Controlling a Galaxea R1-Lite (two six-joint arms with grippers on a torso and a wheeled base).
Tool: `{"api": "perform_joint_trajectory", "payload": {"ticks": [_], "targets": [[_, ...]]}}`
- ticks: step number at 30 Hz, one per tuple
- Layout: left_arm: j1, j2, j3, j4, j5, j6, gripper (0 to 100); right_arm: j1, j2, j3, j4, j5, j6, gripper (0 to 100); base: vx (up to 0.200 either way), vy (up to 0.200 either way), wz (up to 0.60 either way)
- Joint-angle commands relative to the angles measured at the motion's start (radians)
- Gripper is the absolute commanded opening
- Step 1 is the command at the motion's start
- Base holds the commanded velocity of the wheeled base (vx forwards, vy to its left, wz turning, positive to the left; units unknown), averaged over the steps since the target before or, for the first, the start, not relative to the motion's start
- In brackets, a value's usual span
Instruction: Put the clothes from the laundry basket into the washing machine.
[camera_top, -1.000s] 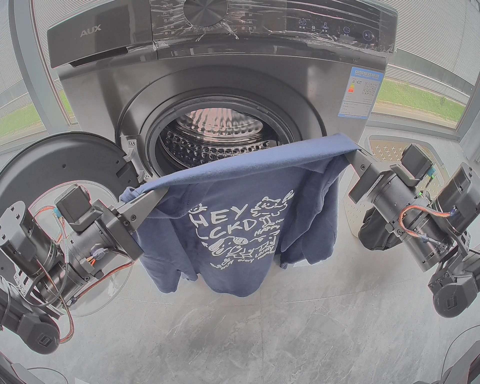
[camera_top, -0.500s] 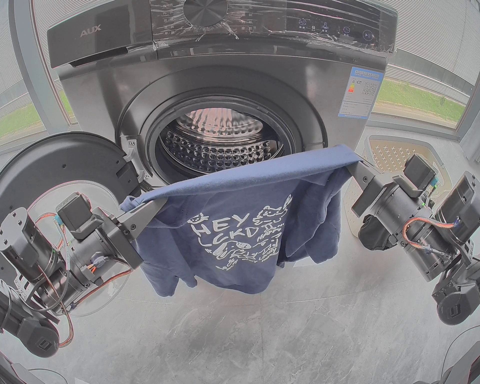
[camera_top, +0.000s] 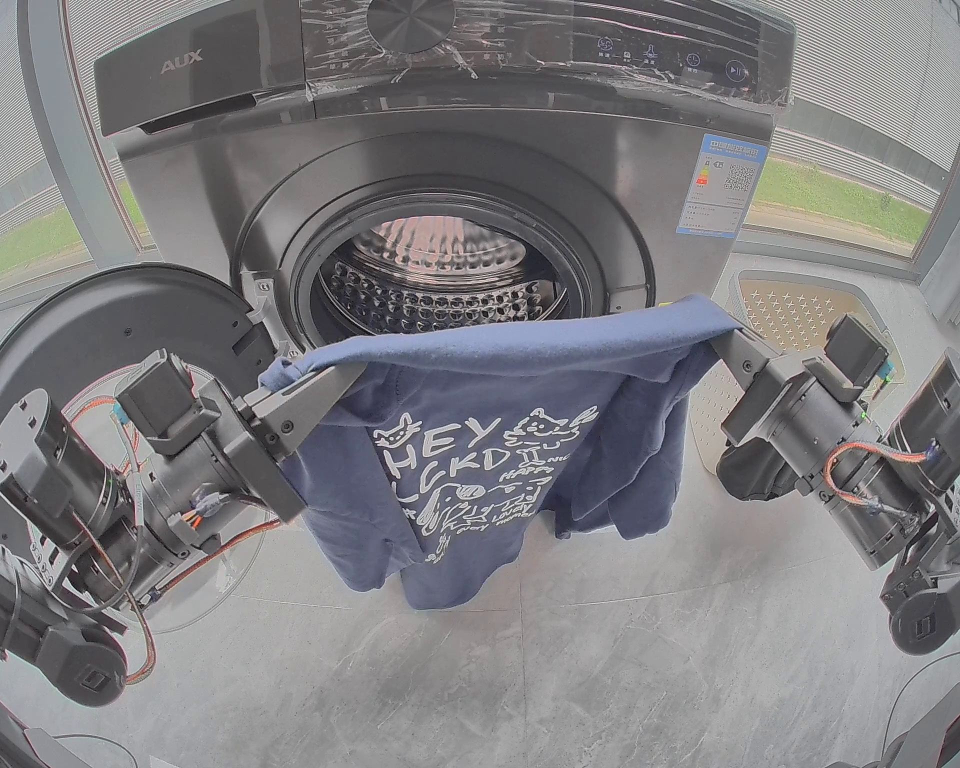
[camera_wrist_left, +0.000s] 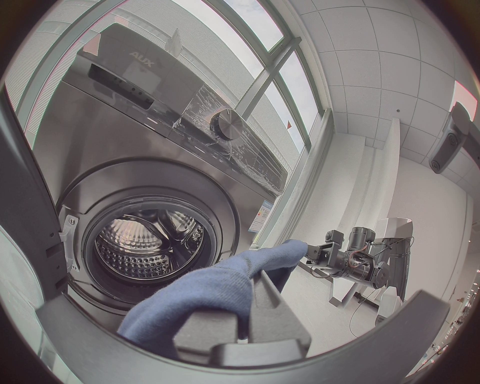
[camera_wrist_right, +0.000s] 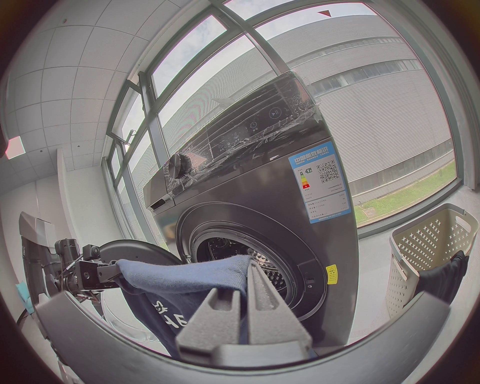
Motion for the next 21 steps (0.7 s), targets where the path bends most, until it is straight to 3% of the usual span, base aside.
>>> {"api": "perform_joint_trajectory", "payload": {"ticks": [1,11,15,21], "targets": [[-0.01,0.019,-0.014,0.0,0.001,0.009,0,0.003,0.004,0.006,-0.002,0.005,-0.001,0,0.0,0.0,0.0],[-0.036,0.025,-0.04,0.0,-0.002,0.016,0,0.015,0.068,0.072,-0.019,0.025,0.004,0,0.0,0.0,0.0],[-0.046,0.025,-0.051,0.0,-0.002,0.016,0,0.046,0.09,0.075,-0.023,0.022,0.013,0,0.0,0.0,0.0],[-0.038,0.062,-0.072,0.0,0.007,0.016,0,0.11,0.168,0.158,-0.039,0.03,0.016,0,0.0,0.0,0.0]]}}
